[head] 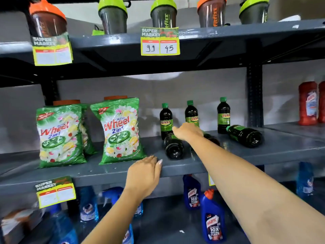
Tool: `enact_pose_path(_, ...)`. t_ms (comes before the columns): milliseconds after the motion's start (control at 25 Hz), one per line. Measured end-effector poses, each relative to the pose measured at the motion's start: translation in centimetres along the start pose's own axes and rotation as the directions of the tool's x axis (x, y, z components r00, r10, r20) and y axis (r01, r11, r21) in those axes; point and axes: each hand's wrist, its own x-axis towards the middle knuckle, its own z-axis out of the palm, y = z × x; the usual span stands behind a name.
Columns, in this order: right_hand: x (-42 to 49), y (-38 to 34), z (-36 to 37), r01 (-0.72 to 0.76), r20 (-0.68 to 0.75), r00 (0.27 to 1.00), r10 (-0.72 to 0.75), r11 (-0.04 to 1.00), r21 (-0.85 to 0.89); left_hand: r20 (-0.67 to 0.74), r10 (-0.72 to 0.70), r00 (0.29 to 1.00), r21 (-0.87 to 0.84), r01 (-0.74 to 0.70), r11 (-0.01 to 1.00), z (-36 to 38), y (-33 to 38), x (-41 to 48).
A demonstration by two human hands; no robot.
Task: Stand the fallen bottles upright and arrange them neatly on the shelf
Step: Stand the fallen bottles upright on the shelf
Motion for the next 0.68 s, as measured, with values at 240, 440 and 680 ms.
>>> enact_pose_path(240, -1.4, -1.5, 1.3, -0.178, 0.385, 0.919, 0.082, 0.958, 0.222, -0.082, -0.017, 0.997, 0.06, 0.022, 0.998, 0.4, 0.7, -0.1)
enact_pose_path(440, -1.0, -1.1, 4.5, -0.062, -0.087, 0.99, 0.107, 0.907, 0.416, -0.115, -0.021, 0.993, 0.021, 0.023, 1.0, 0.6, 0.4, -0.2)
enact_pose_path(680, -1.3, 0.2, 6.9, 0.218, -0.228, 0.964, -0.134, 0.892, 0.396, -0.166, -0.048, 0.985, -0.009, 0.047, 0.999, 1.3, 0.3, 0.0)
